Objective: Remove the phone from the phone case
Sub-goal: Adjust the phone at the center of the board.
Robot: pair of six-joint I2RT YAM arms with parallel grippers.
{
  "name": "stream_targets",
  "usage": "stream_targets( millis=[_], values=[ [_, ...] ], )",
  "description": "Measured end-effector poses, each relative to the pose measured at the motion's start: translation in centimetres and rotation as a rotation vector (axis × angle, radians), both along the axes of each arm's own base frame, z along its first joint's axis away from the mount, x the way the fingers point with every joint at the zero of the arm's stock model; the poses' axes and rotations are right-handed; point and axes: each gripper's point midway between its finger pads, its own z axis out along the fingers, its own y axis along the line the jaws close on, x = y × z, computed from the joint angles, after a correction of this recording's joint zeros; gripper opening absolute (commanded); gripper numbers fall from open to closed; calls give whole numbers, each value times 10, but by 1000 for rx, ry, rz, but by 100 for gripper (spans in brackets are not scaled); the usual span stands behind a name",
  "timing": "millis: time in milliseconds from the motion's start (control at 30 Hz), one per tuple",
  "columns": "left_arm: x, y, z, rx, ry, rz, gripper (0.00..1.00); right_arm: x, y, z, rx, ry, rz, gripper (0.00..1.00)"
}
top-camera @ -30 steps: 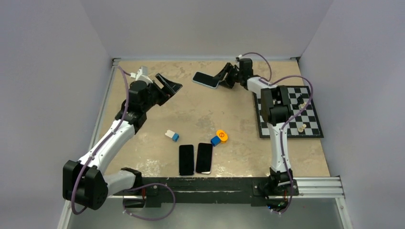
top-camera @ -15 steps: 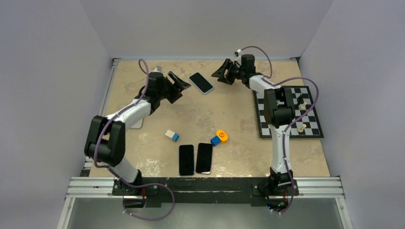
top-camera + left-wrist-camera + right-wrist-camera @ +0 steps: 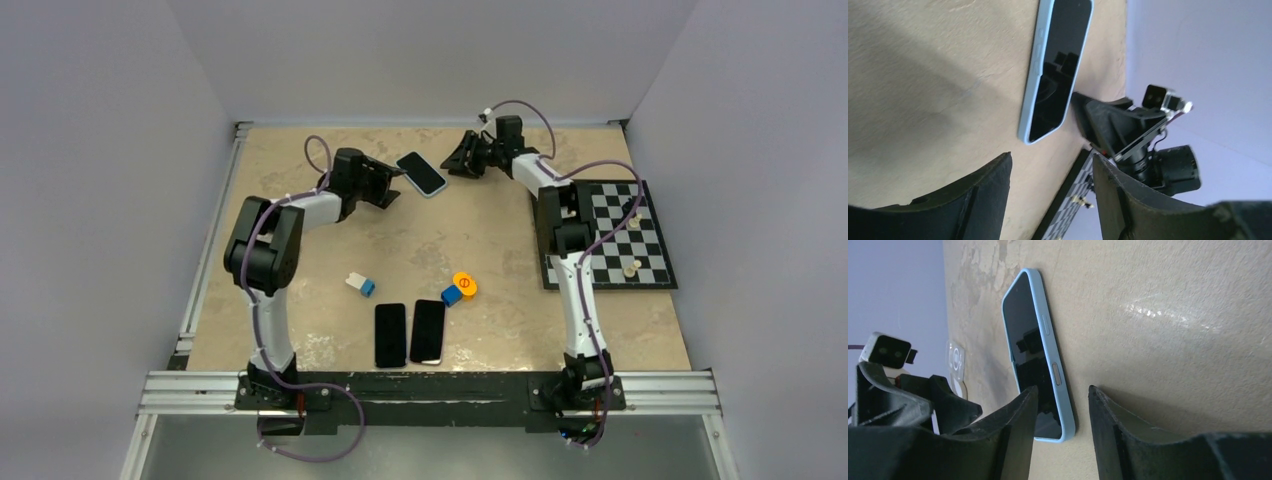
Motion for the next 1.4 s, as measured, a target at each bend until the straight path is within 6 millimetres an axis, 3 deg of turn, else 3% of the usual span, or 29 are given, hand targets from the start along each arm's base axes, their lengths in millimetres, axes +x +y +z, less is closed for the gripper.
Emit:
stream_targets(
  millis=[167, 300, 500, 867, 1000, 1167, 1400],
  values=[
    [22, -4, 2, -38, 12, 59, 60, -8, 1, -5, -42, 10, 35, 39],
    [33, -13, -10, -56, 59, 74, 61, -14, 2, -4, -75, 9, 69, 40],
    [19, -21, -41, -34, 196, 79, 55, -20, 6, -6, -104, -16, 114, 39],
    [25, -37, -19, 15, 253, 64, 48, -33, 23, -3, -150, -65, 203, 39],
    [26, -36, -29, 50, 286, 78, 48, -34, 25, -3, -150, -64, 207, 41],
    [22, -28, -43, 124, 319, 78, 63, -35, 24, -4, -151, -62, 209, 43],
    [28, -23, -39, 178, 283, 57, 56, -34, 23, 0, -126, -53, 205, 40]
  ],
)
